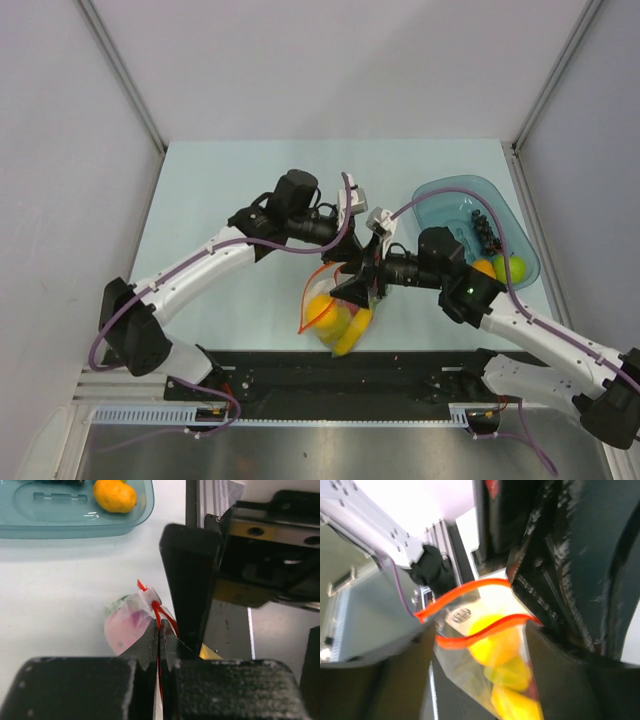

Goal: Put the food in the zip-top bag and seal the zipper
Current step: Zip the zipper food storage bag at the center of the board.

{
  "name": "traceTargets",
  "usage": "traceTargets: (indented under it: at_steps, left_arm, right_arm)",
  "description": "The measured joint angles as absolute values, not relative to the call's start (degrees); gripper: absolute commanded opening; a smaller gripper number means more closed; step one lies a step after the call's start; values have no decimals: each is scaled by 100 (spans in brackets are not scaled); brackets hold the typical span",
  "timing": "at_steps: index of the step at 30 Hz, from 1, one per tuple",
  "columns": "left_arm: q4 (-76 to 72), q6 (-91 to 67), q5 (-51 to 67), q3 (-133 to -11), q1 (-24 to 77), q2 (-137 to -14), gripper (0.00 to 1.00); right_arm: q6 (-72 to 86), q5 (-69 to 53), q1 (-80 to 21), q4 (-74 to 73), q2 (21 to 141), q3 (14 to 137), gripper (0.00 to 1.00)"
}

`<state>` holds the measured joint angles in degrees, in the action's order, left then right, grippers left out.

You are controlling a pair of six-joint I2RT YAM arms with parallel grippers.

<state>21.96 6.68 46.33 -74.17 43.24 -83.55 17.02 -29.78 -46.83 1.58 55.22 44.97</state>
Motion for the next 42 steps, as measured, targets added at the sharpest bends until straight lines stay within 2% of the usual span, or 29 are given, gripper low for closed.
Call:
traceTargets:
  at_steps: [4,13,20,27,34,40,41,42]
  left_arm:
    - [2200,827,4663,-7349,4353,-8329,0]
    - [2196,1199,4845,-7297,4580,-8178,0]
    - [2091,1557,5129,-7109,4873,-8012,0]
    - [2060,1747,5277,-7078,4904,-7992,0]
    - [2064,1898,5282,-7078,4954,-7992,0]
    - [2073,1986,5321,-7078,4991,-7994,0]
    - [2078,2005,5323,-7078,4995,-7994,0]
    - [2082,2018,5323,-7078,5000,-7994,0]
  right_arm:
    - [952,-2991,-4624,-589,5188,4587,91]
    - [-1354,-3052,-3614,-2292,3527,4954,89]
    - [-2740,-4222,-2008,-2875,4123,5026,81]
    - [-4066,-5487,-1492,-3763,4884,5151,69]
    - [-4423,-5843,-2163,-3767,4897,5371,60]
    - [-4449,-5776,-2571,-3682,5074,5374,37]
    - [-4442,-5767,-2574,-3662,5120,5376,29]
    - [-4434,-5760,-2582,-3647,5168,5382,24]
